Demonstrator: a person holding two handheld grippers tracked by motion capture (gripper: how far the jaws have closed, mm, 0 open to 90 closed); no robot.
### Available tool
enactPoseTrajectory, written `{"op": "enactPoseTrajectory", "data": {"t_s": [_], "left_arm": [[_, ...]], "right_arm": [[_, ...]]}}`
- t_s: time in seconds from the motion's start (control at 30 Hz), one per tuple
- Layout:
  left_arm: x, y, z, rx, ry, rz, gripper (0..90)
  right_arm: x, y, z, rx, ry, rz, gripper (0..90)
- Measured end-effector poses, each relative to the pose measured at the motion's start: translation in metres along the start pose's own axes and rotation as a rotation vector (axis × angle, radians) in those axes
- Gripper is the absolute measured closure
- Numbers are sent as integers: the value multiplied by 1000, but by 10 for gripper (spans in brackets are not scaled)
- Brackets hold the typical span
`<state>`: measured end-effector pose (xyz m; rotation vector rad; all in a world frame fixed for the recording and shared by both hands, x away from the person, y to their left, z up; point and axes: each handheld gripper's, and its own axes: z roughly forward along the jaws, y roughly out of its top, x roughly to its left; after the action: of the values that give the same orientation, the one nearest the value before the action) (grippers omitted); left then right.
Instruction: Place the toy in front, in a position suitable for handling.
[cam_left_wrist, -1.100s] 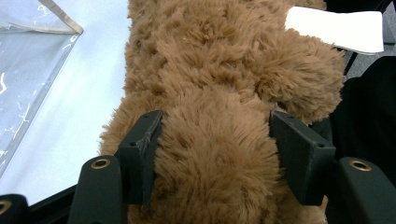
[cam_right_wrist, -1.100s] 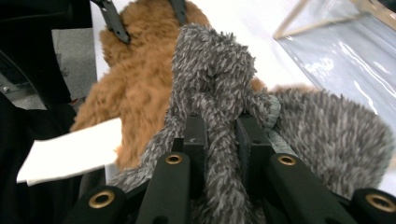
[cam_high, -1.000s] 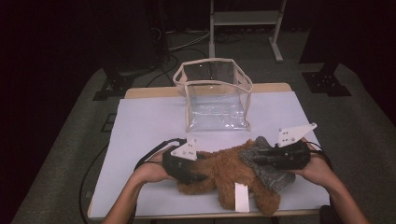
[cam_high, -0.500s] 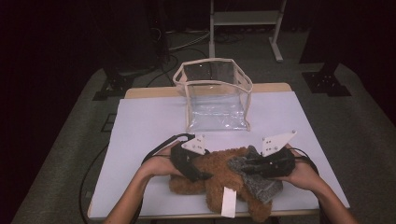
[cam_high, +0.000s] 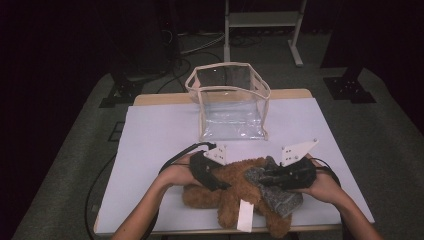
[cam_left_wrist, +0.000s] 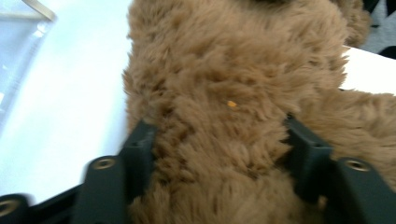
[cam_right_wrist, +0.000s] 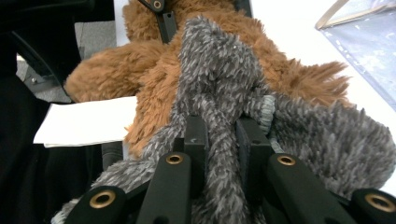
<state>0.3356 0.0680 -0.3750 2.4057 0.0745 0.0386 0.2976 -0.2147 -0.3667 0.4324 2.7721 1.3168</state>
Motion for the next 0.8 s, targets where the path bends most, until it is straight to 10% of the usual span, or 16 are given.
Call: {"op": "enactPoseTrajectory", "data": {"t_s": [0.53,0.8], "left_arm": [[29,7,-26,-31,195,26,533],[22,-7,-30,-46,135,-7,469]], "right_arm": [[-43,34,-1,-36,-43,31,757],[-34,28,18,5,-12,3,762]]}}
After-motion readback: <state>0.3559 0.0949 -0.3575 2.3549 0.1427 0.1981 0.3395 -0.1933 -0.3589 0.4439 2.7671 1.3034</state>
